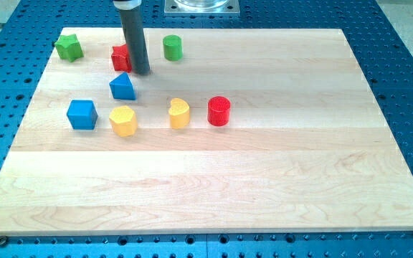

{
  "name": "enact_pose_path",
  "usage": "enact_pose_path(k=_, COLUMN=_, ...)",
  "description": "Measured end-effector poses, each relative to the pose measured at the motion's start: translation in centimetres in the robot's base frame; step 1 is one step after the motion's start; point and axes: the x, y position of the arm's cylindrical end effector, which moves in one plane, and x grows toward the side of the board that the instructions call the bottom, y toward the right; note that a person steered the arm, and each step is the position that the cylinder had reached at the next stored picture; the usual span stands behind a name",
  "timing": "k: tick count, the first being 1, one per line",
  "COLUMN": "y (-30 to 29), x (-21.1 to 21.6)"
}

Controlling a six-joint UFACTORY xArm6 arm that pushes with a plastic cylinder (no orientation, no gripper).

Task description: Slide the green circle horizontal to the right of the red star

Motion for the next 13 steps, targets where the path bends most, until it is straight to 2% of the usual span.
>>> enact_pose_path(k=1, y=9.6, x=-2.4)
enact_pose_path(k=2, y=12.1, x=-10.2)
enact_pose_path(k=3, y=7.2, x=-11.2)
enact_pose_path(k=4, y=7.9, x=-6.2)
enact_pose_path(k=5, y=11.7, x=-6.7)
enact_pose_path(k=6, y=14.1, x=-5.4)
enact_pose_path(k=8, y=10.2, x=-7.5)
enact_pose_path(k=10, y=8.3, x=-5.0)
enact_pose_path(k=13, y=4.1, x=-5.8)
